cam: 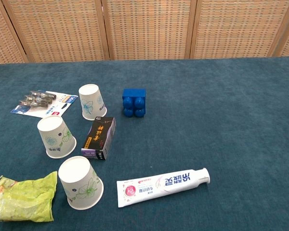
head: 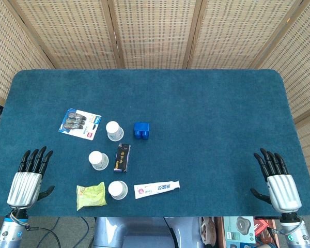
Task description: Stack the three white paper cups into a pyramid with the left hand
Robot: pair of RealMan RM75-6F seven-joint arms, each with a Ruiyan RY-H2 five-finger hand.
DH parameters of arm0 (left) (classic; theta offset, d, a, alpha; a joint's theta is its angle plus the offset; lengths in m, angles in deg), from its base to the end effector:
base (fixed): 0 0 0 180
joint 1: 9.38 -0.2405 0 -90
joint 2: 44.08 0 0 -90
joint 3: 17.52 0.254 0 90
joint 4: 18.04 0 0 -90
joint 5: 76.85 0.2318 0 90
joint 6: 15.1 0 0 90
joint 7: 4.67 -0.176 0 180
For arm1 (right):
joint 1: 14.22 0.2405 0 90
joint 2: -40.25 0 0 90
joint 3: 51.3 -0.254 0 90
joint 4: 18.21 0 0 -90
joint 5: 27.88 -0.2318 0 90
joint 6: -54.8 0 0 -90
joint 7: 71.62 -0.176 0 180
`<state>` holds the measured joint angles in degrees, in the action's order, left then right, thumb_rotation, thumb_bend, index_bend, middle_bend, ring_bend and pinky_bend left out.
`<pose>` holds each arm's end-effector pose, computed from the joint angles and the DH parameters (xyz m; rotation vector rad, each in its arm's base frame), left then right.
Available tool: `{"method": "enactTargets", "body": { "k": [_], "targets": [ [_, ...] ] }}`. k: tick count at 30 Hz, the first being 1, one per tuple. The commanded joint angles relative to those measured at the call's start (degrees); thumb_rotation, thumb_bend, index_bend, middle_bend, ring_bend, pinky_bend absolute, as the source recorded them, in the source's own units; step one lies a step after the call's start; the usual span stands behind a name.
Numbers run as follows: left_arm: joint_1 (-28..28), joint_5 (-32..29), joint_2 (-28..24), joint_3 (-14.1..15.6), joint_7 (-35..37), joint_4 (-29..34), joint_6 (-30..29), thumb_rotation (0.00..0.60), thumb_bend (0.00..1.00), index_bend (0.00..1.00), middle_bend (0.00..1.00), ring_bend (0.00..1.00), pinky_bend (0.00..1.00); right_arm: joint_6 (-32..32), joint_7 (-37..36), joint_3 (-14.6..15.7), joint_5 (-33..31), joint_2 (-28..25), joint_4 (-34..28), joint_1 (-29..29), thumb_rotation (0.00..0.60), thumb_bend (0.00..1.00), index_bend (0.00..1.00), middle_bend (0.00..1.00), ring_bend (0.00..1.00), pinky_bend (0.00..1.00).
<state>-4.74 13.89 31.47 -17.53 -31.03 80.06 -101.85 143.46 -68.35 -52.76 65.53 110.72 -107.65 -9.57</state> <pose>-0.2553 0.1970 0.0634 -1.5213 -0.7463 -0.8274 -0.2933 -0.2061 0.1045 1.4674 -0.8253 1.0001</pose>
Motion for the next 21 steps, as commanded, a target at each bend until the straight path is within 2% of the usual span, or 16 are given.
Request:
{"method": "enactTargets", "body": {
  "k": [1,8,13,16,21],
  "targets": [
    [0.2,0.3,-0.1,0.1,0.5,0.1,0.1,0.6,0.15,0.0,0.0,0.0,0.0,-0.2,-0.1,0.0,-0.2,0.0,0.0,0.0,0.6,0.0,0.0,0.0,0.0,0.0],
    [1.6,3.5,-2.1,1.1,3.7,1.2,1.6,0.6,0.15,0.0,0.0,0.0,0.0,-0.9,0.1,-0.1,-0.8,0.0,0.1,0.2,0.6,0.0,0.0,0.0,0.0,0.0],
    [4.6,7.3,-6.2,2.3,7.5,2.9,5.1,0.6,0.15,0.0,0.0,0.0,0.0,-0.8,0.0,-0.3,-1.2,-0.1,-0.1,0.1,0.6,0.0,0.0,0.0,0.0,0.0],
    [7.1,9.7,-8.8,2.6,6.8,4.3,8.2,0.6,0.15,0.0,0.0,0.0,0.0,-0.6,-0.3,-0.4,-1.3,-0.2,-0.1,0.0,0.6,0.0,0.0,0.0,0.0,0.0],
    [10.3,10.1,-11.1,2.7,5.3,7.5,13.4,0.6,0.15,0.0,0.0,0.0,0.0,-0.5,-0.6,-0.6,-1.5,-0.4,-0.2,-0.1,0.6,0.0,0.0,0.0,0.0,0.0]
  ]
}}
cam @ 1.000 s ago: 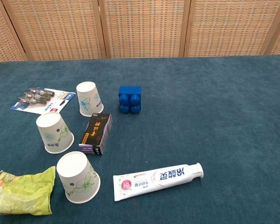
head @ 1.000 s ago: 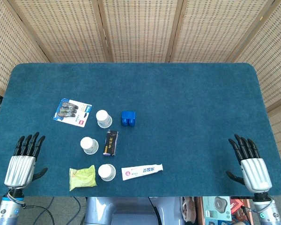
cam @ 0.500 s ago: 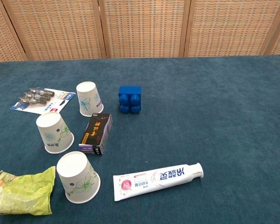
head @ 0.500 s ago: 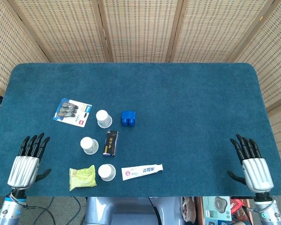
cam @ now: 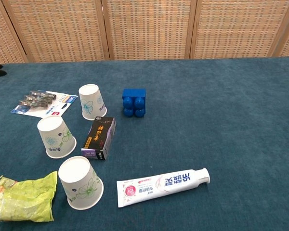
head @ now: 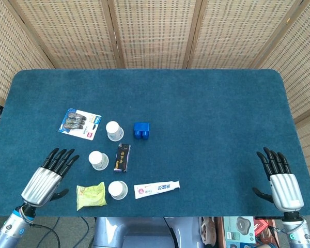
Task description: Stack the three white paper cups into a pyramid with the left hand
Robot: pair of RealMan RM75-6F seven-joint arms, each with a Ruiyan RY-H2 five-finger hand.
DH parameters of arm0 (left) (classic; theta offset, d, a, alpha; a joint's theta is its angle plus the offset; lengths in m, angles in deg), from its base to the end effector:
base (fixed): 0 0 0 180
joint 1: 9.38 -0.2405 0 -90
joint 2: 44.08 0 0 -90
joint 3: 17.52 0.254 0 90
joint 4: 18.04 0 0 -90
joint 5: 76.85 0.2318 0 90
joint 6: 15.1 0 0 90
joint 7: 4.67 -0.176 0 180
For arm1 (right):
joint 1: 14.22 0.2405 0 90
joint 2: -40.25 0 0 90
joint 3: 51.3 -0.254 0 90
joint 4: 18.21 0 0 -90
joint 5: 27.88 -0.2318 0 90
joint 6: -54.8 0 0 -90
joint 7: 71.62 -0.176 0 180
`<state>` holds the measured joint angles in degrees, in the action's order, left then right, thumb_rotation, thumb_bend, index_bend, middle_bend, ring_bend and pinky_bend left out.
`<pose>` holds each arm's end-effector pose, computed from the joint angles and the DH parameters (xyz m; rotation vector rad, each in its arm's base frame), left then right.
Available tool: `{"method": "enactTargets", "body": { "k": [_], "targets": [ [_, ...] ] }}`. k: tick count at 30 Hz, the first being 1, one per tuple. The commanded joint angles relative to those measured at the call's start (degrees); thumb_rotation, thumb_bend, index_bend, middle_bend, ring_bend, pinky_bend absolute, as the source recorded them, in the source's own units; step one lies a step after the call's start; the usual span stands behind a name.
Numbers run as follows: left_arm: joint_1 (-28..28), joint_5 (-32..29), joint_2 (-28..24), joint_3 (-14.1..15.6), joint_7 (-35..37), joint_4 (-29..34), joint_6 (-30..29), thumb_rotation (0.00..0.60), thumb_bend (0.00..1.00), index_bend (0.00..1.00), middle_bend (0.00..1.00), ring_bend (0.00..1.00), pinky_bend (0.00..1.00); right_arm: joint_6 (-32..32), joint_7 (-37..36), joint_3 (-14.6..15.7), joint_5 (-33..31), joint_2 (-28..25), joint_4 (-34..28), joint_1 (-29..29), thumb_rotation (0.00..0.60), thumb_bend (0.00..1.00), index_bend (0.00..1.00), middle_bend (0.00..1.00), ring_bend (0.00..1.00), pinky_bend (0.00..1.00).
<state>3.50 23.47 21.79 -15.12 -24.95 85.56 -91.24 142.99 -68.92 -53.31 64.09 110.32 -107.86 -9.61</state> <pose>-0.2131 0.2099 0.0632 -1.8727 -0.6758 -0.9238 -0.2974 -0.2086 0.1083 1.4437 -0.8411 0.9909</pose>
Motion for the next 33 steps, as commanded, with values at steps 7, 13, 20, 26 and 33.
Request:
{"method": "enactTargets", "body": {
  "k": [7,13,20,26,33],
  "targets": [
    [5.2,0.2,-1.4,0.2,-1.0,3.2,7.8,0.6,0.15,0.0,0.0,0.0,0.0,-0.3,-0.1,-0.2,-0.6,-0.1,0.0,0.0,0.6,0.0,0.0,0.0,0.0,0.0],
    [8.0,-1.0,-0.3,-0.1,-1.8,3.9,12.5,0.6,0.16,0.01,0.0,0.0,0.0,-0.6,-0.6,-0.6,-1.5,-0.2,0.2,0.0,0.6,0.0,0.0,0.0,0.0,0.0],
    [10.7,-4.0,1.5,-1.4,-2.9,4.3,16.6,0.6,0.16,0.06,0.0,0.0,0.0,-0.7,-0.8,-0.7,-1.8,-0.4,0.1,0.0,0.6,0.0,0.0,0.0,0.0,0.0],
    [12.7,-7.2,3.4,-2.4,-5.4,4.6,20.1,0.6,0.16,0.14,0.0,0.0,0.0,-0.8,-1.2,-0.9,-2.3,-0.6,0.1,-0.1,0.6,0.0,0.0,0.0,0.0,0.0],
    [15.4,-12.6,5.8,-3.9,-7.6,5.1,24.1,0.6,0.16,0.17,0.0,0.0,0.0,-1.0,-1.7,-1.0,-2.8,-0.9,0.0,-0.1,0.6,0.0,0.0,0.0,0.0,0.0]
  ]
}}
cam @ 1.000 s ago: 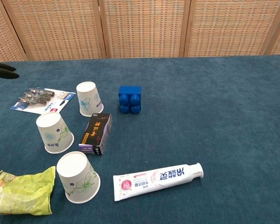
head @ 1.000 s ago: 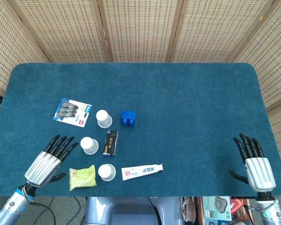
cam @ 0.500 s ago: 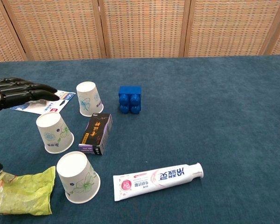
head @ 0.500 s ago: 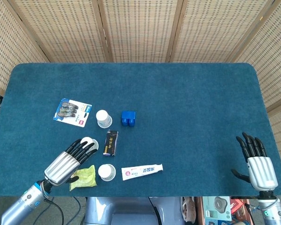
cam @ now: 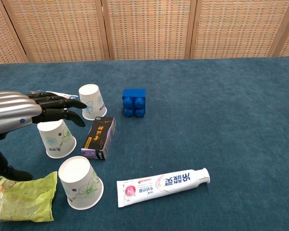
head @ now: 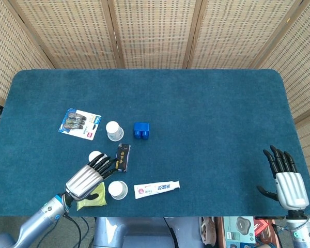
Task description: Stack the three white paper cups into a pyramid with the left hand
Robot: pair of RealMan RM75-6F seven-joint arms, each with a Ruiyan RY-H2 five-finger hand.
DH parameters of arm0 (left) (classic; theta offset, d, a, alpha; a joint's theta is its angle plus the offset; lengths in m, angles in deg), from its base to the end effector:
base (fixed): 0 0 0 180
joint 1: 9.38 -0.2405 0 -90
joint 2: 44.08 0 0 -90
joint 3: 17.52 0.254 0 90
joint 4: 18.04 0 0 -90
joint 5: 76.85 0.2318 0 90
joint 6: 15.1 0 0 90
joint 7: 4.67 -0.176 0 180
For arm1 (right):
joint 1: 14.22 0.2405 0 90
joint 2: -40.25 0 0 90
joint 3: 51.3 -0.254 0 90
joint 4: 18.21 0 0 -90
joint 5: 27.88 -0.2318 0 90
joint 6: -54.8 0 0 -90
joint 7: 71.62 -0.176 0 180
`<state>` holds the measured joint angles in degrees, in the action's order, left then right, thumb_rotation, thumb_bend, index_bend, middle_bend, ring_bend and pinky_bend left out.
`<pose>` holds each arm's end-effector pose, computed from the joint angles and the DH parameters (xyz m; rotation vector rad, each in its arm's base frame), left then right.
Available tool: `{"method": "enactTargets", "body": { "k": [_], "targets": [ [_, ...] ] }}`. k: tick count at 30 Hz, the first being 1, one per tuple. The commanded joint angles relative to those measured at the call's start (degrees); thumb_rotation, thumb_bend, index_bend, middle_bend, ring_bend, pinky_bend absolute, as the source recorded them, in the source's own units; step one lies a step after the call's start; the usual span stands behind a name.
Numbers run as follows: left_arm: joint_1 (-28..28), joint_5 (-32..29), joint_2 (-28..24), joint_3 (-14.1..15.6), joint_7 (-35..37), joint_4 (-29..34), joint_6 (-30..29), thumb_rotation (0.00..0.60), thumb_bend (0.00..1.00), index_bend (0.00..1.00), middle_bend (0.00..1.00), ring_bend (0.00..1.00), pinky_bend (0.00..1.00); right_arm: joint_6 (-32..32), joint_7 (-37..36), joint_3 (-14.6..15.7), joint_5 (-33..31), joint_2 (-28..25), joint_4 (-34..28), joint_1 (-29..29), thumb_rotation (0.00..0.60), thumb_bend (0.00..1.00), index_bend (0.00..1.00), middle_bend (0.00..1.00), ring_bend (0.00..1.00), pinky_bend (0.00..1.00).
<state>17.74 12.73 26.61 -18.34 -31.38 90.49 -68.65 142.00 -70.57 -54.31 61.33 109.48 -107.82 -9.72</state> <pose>-0.1511 0.2416 -0.0099 -2.2174 -0.7190 -0.8365 -0.3074 -0.2129 0.1162 1.3981 -0.8738 0.9733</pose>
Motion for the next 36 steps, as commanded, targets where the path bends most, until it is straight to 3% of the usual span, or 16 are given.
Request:
{"method": "enactTargets", "body": {
  "k": [1,9,22,36],
  "targets": [
    [1.5,-2.3,1.2,-0.8,-1.4,0.2,1.8,0.6,0.16,0.17,0.0,0.0,0.0,0.0,-0.1,-0.1,-0.1,-0.1,0.0,0.0,0.6,0.0,0.0,0.0,0.0,0.0],
    [4.6,-8.2,3.5,-1.6,-5.4,1.0,4.9,0.6,0.16,0.21,0.0,0.0,0.0,-0.1,-0.9,-0.3,-0.8,-0.5,-0.1,-0.1,0.6,0.0,0.0,0.0,0.0,0.0],
    [8.4,-18.3,3.0,-0.3,-12.9,3.7,7.0,0.6,0.16,0.27,0.0,0.0,0.0,0.3,-1.9,-0.7,-1.1,-1.0,-0.1,-0.4,0.6,0.0,0.0,0.0,0.0,0.0],
    [11.8,-25.3,4.5,1.0,-17.2,4.5,4.4,0.6,0.15,0.42,0.0,0.0,0.0,0.6,-2.6,-0.7,-0.9,-1.3,-0.2,-0.5,0.6,0.0,0.0,0.0,0.0,0.0]
  ]
}}
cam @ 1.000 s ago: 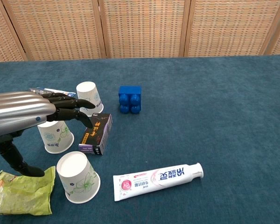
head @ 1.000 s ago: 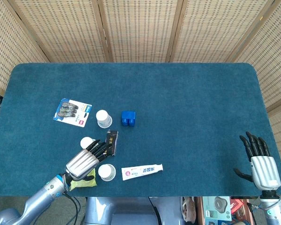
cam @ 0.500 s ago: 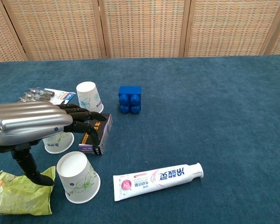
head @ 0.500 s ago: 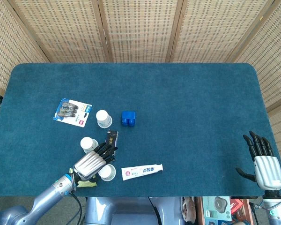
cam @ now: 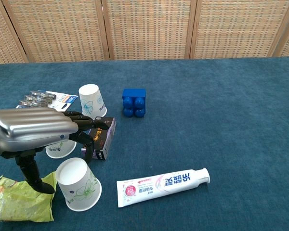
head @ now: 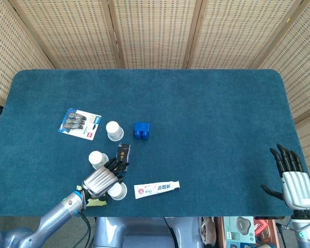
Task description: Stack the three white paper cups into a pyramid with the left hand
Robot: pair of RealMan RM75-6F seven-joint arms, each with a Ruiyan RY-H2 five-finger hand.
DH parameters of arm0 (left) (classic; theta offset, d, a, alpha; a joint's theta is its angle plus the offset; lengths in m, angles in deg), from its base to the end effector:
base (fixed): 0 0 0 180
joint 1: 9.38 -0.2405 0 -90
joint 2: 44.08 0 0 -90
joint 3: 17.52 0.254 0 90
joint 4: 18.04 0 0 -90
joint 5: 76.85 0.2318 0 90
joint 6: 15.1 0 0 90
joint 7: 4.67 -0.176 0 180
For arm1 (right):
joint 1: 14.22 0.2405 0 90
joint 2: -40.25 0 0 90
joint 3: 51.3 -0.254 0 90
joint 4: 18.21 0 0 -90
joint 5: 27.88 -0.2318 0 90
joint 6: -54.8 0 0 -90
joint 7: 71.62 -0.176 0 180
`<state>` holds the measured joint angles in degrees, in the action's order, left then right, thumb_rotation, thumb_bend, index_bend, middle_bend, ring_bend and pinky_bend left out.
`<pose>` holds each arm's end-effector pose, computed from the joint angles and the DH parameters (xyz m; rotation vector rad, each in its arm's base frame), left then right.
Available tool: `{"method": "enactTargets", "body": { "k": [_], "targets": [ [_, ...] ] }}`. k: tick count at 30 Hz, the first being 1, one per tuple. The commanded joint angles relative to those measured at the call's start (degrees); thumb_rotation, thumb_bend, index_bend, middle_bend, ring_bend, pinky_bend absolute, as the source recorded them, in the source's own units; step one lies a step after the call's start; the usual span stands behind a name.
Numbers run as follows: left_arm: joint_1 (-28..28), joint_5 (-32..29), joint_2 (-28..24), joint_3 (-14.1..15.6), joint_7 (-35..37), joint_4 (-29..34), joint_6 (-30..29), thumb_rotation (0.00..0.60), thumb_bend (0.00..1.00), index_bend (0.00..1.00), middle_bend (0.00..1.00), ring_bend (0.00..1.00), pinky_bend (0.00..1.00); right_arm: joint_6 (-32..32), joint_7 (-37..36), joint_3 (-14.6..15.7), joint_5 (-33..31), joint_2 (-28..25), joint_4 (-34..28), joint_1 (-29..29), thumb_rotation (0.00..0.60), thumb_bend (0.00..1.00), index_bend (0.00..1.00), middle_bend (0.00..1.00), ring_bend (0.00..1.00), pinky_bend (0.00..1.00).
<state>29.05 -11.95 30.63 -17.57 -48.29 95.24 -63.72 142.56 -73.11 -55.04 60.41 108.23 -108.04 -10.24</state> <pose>-0.1229 0.2506 -0.0450 -2.3195 -0.7598 -0.6390 -0.3119 -0.2131 0.1278 1.3574 -0.8892 0.9926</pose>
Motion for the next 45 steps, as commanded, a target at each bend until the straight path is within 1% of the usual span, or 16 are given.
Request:
{"method": "enactTargets", "body": {
  "k": [1,9,15,21,26,31,34,39,42,45],
  "targets": [
    [0.6,-0.8,0.8,0.3,-0.3,-0.3,-0.8,0.6,0.15,0.43,0.0,0.0,0.0,0.0,-0.1,0.0,0.0,-0.1,0.0,0.0,0.6,0.0,0.0,0.0,0.0,0.0],
    [0.8,0.0,1.4,1.2,0.5,-0.6,-3.1,0.6,0.16,0.45,0.0,0.0,0.0,0.0,-0.2,0.0,0.0,-0.1,0.1,0.0,0.6,0.0,0.0,0.0,0.0,0.0],
    [0.6,2.4,-0.8,0.7,2.8,1.1,-5.6,0.6,0.16,0.45,0.0,0.0,0.0,0.0,0.0,-0.1,0.0,-0.1,0.0,0.0,0.6,0.0,0.0,0.0,0.0,0.0],
    [0.3,3.8,-5.6,-0.7,4.4,4.6,-8.5,0.6,0.16,0.45,0.0,0.0,0.0,0.0,0.1,0.0,0.0,-0.1,-0.1,-0.1,0.6,0.0,0.0,0.0,0.0,0.0],
    [-1.0,5.7,-12.3,-2.3,8.3,8.7,-11.8,0.6,0.16,0.45,0.0,0.0,0.0,-0.1,0.2,0.0,0.0,0.0,-0.1,0.0,0.6,0.0,0.0,0.0,0.0,0.0],
    [-2.8,7.2,-18.9,-3.0,13.5,10.2,-13.8,0.6,0.16,0.45,0.0,0.0,0.0,-0.1,0.5,0.1,0.1,0.0,-0.2,-0.1,0.6,0.0,0.0,0.0,0.0,0.0],
    [-3.6,7.1,-21.9,-3.0,15.4,9.9,-14.1,0.6,0.16,0.45,0.0,0.0,0.0,-0.2,0.7,0.0,0.0,0.0,-0.3,-0.1,0.6,0.0,0.0,0.0,0.0,0.0],
    [-4.6,6.3,-24.6,-2.8,17.6,8.5,-14.0,0.6,0.16,0.45,0.0,0.0,0.0,-0.3,0.9,0.0,-0.1,0.0,-0.4,0.0,0.6,0.0,0.0,0.0,0.0,0.0],
    [-5.2,5.4,-25.6,-2.6,19.5,6.4,-13.3,0.6,0.16,0.45,0.0,0.0,0.0,-0.2,1.2,0.1,-0.1,0.1,-0.4,-0.1,0.6,0.0,0.0,0.0,0.0,0.0],
    [-5.3,3.6,-25.5,-2.3,20.4,3.8,-11.9,0.6,0.16,0.45,0.0,0.0,0.0,-0.3,1.4,0.1,-0.1,0.2,-0.5,-0.1,0.6,0.0,0.0,0.0,0.0,0.0]
  ]
}}
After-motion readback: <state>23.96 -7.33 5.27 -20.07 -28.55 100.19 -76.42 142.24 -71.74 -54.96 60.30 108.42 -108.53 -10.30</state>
